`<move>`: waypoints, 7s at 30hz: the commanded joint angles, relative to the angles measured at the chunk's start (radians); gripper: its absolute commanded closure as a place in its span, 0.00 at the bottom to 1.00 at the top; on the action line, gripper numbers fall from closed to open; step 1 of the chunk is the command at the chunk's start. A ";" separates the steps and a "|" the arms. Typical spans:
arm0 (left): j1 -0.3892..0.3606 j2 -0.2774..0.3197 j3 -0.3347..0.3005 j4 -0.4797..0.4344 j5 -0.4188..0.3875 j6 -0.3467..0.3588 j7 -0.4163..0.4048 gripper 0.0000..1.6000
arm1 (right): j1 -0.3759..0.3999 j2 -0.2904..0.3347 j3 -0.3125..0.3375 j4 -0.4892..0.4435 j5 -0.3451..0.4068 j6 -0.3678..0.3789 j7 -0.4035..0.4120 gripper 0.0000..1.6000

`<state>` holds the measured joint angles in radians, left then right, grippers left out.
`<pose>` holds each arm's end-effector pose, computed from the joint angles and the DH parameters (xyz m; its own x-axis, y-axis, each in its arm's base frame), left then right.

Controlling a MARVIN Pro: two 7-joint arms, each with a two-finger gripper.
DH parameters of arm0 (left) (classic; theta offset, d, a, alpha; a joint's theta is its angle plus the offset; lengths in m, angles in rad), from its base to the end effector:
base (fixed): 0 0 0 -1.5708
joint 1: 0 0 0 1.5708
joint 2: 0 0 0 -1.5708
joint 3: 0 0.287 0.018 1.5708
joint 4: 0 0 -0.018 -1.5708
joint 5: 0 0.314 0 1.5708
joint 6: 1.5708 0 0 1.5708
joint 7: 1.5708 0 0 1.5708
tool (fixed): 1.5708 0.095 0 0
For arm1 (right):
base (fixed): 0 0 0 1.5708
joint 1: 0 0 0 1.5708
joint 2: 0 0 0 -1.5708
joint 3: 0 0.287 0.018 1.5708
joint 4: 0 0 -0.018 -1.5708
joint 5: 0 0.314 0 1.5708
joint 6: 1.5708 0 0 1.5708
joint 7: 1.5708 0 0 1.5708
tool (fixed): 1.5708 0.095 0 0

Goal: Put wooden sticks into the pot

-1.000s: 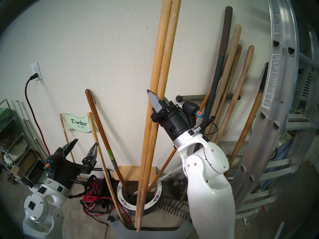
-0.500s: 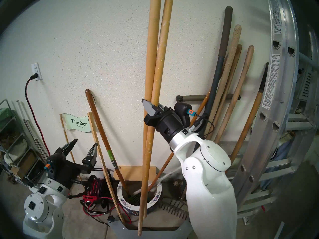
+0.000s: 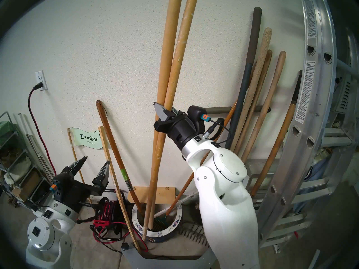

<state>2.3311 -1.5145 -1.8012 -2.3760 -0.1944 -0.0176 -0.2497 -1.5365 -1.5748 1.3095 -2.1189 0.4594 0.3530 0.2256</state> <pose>0.2212 0.0483 -0.2100 -0.0796 -0.0138 0.9967 -0.1303 -0.9912 -0.0242 0.3616 0.1306 -0.0971 -0.0615 -0.4425 0.8946 0.6530 -0.6958 -0.2992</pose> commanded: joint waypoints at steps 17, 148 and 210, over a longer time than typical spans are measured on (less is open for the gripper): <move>0.004 0.000 0.002 -0.002 -0.004 -0.003 -0.001 0.00 | 0.166 -0.057 -0.023 0.121 -0.056 -0.135 0.037 1.00; 0.005 0.006 0.004 -0.002 -0.007 -0.004 0.006 0.00 | 0.553 -0.188 0.054 1.328 -0.243 -0.352 -0.178 1.00; 0.006 0.009 0.004 -0.002 -0.009 -0.006 0.007 0.00 | 0.594 -0.183 0.078 1.380 -0.223 -0.387 -0.091 0.00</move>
<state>2.3341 -1.5050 -1.7976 -2.3760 -0.2019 -0.0208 -0.2406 -0.9658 -1.7415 1.4056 -0.7570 0.2432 -0.0321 0.1196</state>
